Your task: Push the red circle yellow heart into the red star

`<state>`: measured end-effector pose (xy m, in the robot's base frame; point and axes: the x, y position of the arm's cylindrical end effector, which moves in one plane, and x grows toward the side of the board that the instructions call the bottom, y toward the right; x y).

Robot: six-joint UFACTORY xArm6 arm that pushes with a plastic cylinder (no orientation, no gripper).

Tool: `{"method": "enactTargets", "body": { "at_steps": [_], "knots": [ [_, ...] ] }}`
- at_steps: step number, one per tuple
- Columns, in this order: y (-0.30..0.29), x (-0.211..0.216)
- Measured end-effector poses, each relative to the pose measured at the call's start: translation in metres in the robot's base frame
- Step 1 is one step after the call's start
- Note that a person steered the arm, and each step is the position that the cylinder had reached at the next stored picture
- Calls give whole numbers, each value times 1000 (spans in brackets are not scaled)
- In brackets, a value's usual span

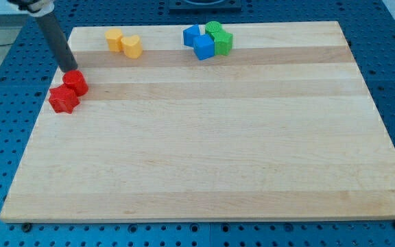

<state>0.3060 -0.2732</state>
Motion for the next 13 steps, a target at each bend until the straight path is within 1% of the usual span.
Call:
{"method": "enactTargets", "body": {
  "at_steps": [1, 2, 3, 4, 5, 6, 7, 8, 10, 11, 12, 13],
  "knots": [
    [11, -49],
    [44, -94],
    [101, -99],
    [127, -89],
    [103, -44],
    [100, 6],
    [100, 8],
    [127, 7],
    [157, 3],
    [168, 22],
    [167, 52],
    [150, 84]
  ]
}}
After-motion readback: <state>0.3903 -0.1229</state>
